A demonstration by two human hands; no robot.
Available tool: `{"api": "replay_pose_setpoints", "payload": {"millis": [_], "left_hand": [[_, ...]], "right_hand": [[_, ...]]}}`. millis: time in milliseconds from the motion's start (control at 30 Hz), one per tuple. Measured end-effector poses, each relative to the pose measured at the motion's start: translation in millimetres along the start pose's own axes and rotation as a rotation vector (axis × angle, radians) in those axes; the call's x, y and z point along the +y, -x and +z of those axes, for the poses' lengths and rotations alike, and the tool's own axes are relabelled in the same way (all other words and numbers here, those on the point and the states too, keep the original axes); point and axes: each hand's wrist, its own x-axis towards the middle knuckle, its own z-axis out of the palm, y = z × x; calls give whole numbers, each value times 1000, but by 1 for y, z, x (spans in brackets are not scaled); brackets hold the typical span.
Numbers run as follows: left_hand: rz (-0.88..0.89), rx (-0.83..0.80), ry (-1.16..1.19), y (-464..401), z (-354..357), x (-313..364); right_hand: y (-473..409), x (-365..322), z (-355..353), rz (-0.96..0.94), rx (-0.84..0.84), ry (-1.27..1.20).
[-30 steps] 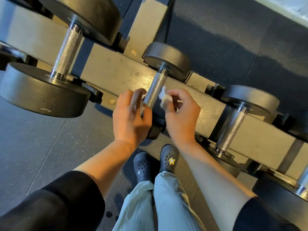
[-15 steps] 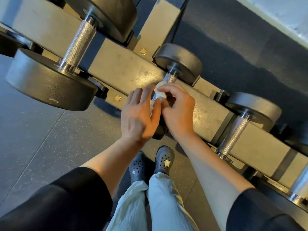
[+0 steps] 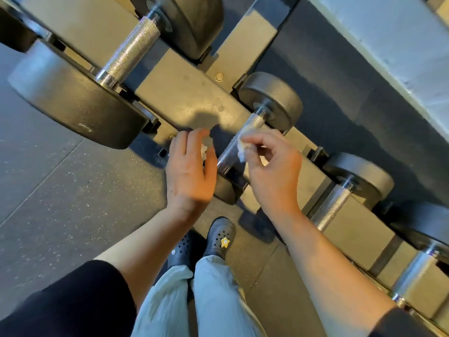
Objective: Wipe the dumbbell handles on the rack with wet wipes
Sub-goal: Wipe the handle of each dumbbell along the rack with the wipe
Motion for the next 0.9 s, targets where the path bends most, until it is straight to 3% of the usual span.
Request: {"api": "replay_pose_setpoints", "payload": {"millis": [100, 233, 367, 700, 833, 900], "left_hand": [[23, -25, -11, 5, -1, -5], [-7, -41, 55, 6, 0, -3], [-42, -28, 118, 6, 1, -5], [-75, -12, 163, 7, 5, -6], [-87, 3, 187, 7, 4, -6], [-90, -1, 195, 7, 3, -5]], "right_hand": [[-27, 1, 1, -232, 85, 230], [-37, 18, 17, -270, -125, 539], [-23, 23, 27, -295, -112, 511], [-1, 12, 20, -357, -380, 474], [-14, 13, 21, -350, -191, 519], [-19, 18, 25, -344, -206, 601]]}}
